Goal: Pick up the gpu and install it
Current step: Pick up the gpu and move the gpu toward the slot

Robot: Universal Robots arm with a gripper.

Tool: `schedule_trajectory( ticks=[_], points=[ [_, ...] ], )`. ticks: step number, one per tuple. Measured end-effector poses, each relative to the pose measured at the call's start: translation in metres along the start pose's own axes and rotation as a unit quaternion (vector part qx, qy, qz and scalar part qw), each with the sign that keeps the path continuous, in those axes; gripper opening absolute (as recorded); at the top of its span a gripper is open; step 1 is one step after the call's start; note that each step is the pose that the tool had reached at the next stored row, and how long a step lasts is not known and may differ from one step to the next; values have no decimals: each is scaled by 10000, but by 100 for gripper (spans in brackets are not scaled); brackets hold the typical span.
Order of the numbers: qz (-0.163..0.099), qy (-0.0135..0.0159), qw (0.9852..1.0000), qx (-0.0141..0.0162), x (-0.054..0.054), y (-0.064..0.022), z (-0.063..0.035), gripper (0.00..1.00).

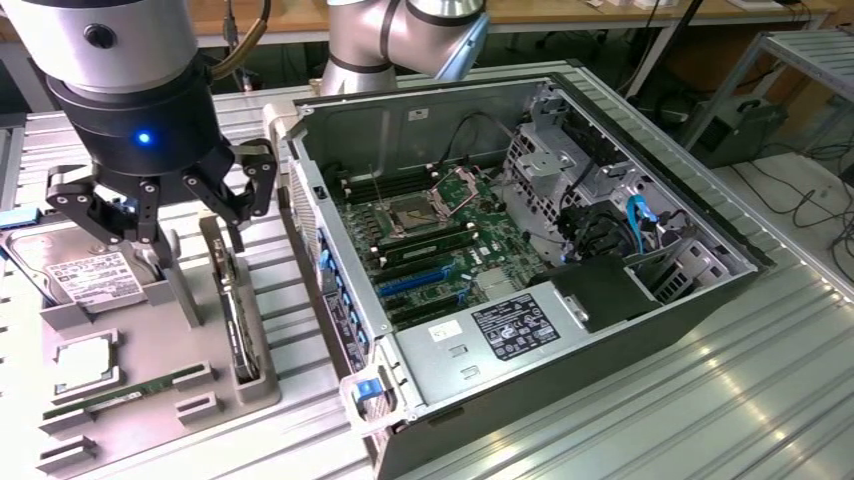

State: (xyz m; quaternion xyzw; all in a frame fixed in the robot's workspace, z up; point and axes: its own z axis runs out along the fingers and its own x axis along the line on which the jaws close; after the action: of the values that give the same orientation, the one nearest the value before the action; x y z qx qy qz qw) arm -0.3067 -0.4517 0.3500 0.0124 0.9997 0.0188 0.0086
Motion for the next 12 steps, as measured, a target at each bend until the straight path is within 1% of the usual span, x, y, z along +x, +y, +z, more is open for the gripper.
schedule_trajectory(
  ticks=[12],
  points=[
    [-5,0,10000,1,2,-3,88,60]
  ],
)
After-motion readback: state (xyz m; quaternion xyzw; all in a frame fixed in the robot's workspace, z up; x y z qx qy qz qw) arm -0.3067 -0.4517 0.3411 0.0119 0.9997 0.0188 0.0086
